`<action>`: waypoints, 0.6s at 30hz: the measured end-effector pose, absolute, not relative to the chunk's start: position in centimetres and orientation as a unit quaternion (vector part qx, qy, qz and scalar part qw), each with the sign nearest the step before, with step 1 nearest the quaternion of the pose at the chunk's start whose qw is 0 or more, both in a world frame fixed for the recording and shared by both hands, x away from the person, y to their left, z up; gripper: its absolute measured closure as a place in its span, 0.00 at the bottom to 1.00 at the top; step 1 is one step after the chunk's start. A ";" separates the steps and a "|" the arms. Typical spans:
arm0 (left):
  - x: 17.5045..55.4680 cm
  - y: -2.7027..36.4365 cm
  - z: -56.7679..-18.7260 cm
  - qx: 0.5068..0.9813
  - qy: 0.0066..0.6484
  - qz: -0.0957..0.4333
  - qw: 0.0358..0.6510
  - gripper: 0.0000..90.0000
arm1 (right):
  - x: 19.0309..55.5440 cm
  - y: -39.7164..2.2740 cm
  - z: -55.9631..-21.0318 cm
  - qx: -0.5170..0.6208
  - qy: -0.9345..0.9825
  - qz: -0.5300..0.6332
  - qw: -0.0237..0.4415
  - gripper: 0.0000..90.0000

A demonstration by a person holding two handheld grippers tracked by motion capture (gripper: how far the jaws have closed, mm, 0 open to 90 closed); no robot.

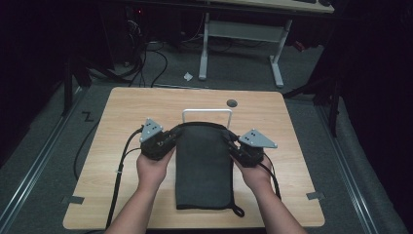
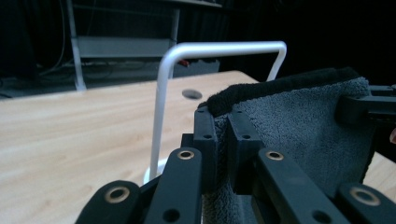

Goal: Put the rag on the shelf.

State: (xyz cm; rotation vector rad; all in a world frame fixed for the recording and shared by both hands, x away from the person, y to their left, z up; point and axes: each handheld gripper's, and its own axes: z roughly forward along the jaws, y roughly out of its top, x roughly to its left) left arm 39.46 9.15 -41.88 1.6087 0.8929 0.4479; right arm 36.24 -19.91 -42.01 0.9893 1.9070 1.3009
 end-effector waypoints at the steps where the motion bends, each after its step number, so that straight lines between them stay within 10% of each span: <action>1: 39.5 9.2 -41.6 0.688 0.380 0.196 0.586 0.93 | 36.4 -19.9 -41.7 0.372 0.720 0.495 0.312 0.87; 18: 40.4 9.1 -36.8 0.670 0.349 0.230 0.614 0.93 | 37.0 -20.3 -37.3 0.364 0.691 0.527 0.335 0.87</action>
